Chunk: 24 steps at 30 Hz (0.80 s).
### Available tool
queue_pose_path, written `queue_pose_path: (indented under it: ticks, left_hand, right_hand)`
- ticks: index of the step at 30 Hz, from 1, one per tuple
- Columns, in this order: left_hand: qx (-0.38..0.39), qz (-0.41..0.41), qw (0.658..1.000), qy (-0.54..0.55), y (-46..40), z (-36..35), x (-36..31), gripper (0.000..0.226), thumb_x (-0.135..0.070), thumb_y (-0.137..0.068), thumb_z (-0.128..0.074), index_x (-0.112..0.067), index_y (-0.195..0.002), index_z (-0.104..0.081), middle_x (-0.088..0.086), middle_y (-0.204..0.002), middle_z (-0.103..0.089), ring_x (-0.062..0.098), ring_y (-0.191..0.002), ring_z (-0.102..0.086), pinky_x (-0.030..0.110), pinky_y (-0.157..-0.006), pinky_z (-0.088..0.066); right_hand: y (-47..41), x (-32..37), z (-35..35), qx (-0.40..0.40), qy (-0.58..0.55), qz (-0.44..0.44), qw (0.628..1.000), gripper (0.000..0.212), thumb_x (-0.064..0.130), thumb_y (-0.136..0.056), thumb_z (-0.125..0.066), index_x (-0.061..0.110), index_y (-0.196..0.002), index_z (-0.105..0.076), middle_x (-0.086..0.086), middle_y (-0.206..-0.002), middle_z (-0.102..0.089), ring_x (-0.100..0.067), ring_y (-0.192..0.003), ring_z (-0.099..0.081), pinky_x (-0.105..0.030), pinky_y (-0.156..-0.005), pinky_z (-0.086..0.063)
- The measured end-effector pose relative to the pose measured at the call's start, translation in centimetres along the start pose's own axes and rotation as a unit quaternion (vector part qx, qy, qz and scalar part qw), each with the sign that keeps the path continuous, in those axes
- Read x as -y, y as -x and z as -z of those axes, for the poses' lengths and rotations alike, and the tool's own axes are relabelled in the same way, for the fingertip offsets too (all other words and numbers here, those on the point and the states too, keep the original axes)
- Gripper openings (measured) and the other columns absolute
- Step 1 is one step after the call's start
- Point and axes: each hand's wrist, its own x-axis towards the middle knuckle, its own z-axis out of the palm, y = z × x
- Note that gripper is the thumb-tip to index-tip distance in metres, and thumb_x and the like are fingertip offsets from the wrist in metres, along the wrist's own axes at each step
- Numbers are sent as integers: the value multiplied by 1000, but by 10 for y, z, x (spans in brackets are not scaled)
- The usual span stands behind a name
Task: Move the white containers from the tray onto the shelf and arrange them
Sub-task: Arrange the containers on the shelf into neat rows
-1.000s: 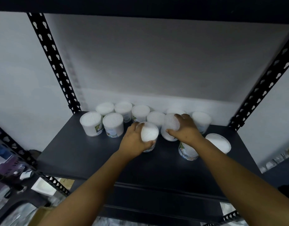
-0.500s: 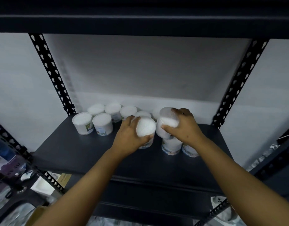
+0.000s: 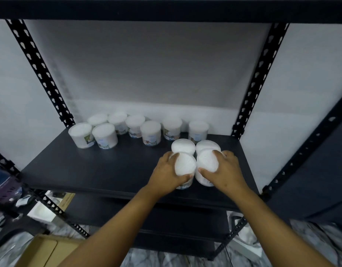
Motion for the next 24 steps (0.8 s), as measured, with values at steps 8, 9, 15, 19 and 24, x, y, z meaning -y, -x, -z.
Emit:
queue_pose_path:
  ticks: [8,9,15,19,24]
  left_hand:
    - [35,23,999,-15,-4,-24,8,89,-52,-76,-70,-18,-146,-28,0,-152,-22,20,-137,-26,30,-108,-29]
    - [40,25,999,-15,-3,-26,9,89,-51,-77,-70,-18,-147,-27,1,-153,-20,20,-138,-25,30,-108,-28]
    - [34,3,999,-28,6,-27,13,91,-49,-79,-69,-17,-150,-22,5,-159,-5,21,-145,-10,34,-117,-16]
    - [-57,-59,990,-117,17,-28,13,76,-49,-78,-70,-12,-139,-45,15,-151,-29,30,-138,-27,42,-113,-26]
    - [-32,-69,987,-143,11,-29,19,62,-48,-87,-62,-18,-139,-46,6,-149,-36,22,-139,-29,38,-114,-23]
  right_hand:
    - [13,-20,-27,-2,-5,-36,999,83,54,-66,-76,11,-131,-46,-15,-127,-41,-30,-116,-37,-30,-90,-36]
    - [14,-22,-29,0,0,-38,999,85,56,-65,-76,11,-131,-46,-15,-128,-41,-30,-116,-37,-32,-91,-37]
    - [17,-32,-34,37,23,-27,999,97,63,-70,-69,14,-144,-29,-16,-152,-16,-31,-138,-17,-40,-112,-25]
    - [20,-49,-27,68,51,93,992,75,29,-82,-60,11,-147,-28,-10,-159,-7,-25,-147,1,-38,-119,-6]
    - [19,-52,-24,86,34,132,987,59,20,-91,-55,9,-145,-35,-9,-156,-22,-22,-146,-11,-34,-120,-11]
